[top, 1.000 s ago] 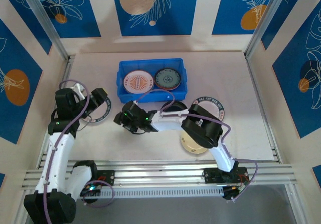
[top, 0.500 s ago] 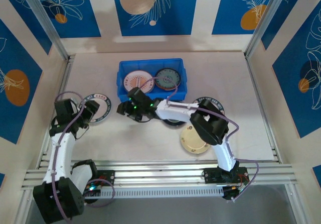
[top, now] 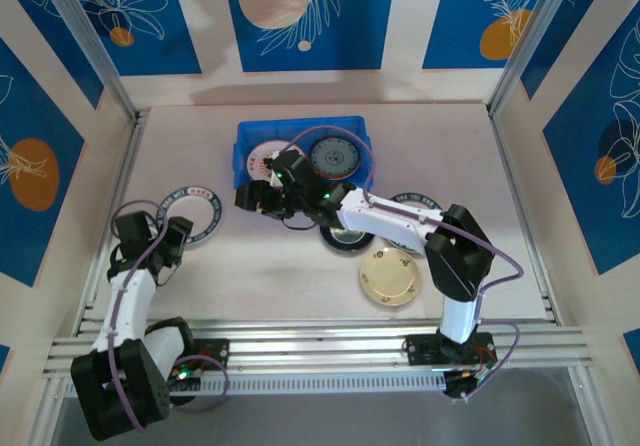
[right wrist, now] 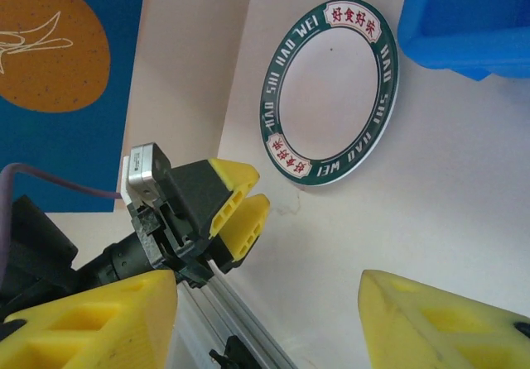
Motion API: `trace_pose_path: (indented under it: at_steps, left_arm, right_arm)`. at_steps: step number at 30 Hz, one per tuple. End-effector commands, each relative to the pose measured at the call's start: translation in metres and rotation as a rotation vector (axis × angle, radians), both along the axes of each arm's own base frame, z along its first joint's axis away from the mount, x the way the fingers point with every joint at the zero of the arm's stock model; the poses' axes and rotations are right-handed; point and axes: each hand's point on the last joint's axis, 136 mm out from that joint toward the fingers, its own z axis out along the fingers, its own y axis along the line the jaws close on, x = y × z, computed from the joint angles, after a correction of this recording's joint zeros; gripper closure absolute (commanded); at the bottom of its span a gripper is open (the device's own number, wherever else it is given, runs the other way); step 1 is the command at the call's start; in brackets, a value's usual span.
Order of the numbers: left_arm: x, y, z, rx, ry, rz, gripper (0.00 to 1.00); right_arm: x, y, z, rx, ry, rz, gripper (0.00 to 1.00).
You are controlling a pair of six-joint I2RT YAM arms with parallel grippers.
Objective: Place the plates into the plastic bin on the countertop
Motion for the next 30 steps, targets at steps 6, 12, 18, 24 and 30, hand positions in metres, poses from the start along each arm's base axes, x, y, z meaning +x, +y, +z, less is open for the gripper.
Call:
trace_pose_path:
  at_steps: [6, 12, 18, 24, 30]
  left_arm:
    - [-0.012, 0.009, -0.020, 0.008, 0.043, 0.068, 0.45]
    - [-0.007, 0.009, -0.032, -0.016, 0.043, 0.078, 0.49]
    - [0.006, 0.012, -0.037, -0.031, 0.023, 0.089, 0.53]
    - [0.015, 0.014, -0.047, -0.047, 0.020, 0.101, 0.57]
    - [0.022, 0.017, -0.056, -0.053, 0.020, 0.113, 0.60]
  right_arm:
    - [0.005, -0.003, -0.015, 0.016, 0.036, 0.042, 0.40]
    - [0.007, -0.005, -0.017, 0.021, 0.042, 0.043, 0.41]
    - [0.012, -0.007, -0.017, 0.020, 0.041, 0.035, 0.42]
    - [0.014, -0.006, -0.018, 0.021, 0.044, 0.036, 0.43]
    - [0.016, -0.009, -0.020, 0.009, 0.047, 0.030, 0.43]
